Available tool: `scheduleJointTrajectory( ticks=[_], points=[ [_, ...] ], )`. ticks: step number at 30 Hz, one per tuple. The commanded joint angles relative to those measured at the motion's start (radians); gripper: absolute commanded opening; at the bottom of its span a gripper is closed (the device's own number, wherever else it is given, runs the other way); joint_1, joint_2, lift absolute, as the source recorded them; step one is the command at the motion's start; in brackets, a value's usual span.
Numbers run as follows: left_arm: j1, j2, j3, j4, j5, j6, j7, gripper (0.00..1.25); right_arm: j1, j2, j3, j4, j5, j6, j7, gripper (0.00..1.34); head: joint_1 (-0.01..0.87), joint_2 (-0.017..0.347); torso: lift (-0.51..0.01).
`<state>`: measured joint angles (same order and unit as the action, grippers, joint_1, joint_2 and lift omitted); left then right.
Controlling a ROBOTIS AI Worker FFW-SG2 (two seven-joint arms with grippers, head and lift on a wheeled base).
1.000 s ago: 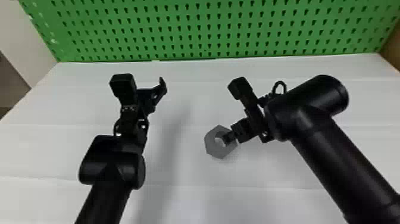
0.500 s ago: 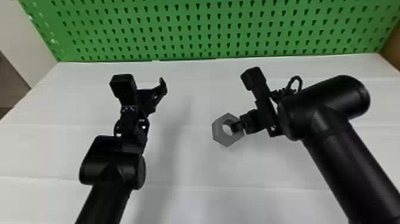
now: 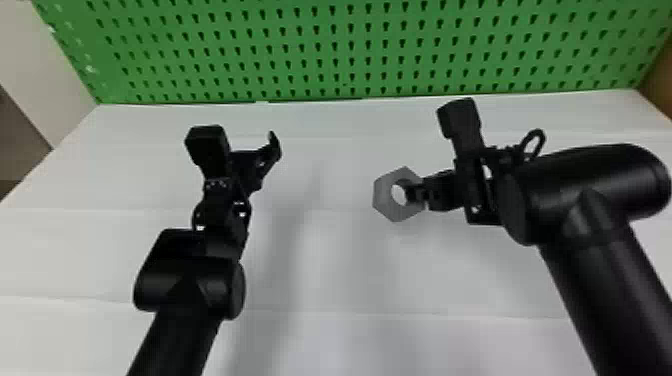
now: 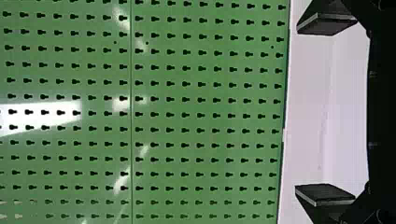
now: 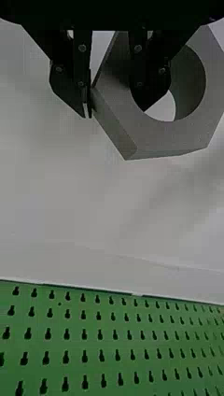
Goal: Pick up the hex nut
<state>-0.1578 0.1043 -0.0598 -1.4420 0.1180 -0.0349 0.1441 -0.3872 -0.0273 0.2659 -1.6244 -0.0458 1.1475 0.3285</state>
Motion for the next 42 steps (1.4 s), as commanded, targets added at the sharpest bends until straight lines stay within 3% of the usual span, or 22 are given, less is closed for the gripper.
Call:
scheduleJointTrajectory(
  ticks=[1,8,17,26,30,42],
  points=[
    [0.001,0.0,0.0,0.0,0.002,0.0,0.0,1.16,0.048,-0.002,-0.04,-0.038,-0.074,-0.084,-0.057,0.43,0.785,0.163,-0.075],
    [0.004,0.0,0.0,0.0,0.003,0.0,0.0,1.16,0.106,-0.003,-0.08,-0.081,-0.144,-0.196,-0.143,0.43,0.785,0.163,-0.075],
    [0.006,0.0,0.0,0.0,0.003,0.0,0.0,1.16,0.171,0.003,-0.134,-0.13,-0.151,-0.284,-0.2,0.42,0.785,0.163,-0.075],
    [0.006,0.0,-0.002,0.0,0.003,0.001,0.0,1.16,0.237,0.006,-0.18,-0.166,-0.149,-0.411,-0.238,0.42,0.785,0.163,-0.075],
    [0.006,0.0,-0.002,0.0,0.003,0.001,0.0,1.16,0.268,0.018,-0.205,-0.175,-0.132,-0.483,-0.241,0.42,0.785,0.163,-0.075],
    [0.008,0.0,-0.003,0.0,0.009,0.0,0.0,1.16,0.338,0.023,-0.26,-0.18,-0.109,-0.683,-0.247,0.42,0.785,0.163,-0.075]
  ],
)
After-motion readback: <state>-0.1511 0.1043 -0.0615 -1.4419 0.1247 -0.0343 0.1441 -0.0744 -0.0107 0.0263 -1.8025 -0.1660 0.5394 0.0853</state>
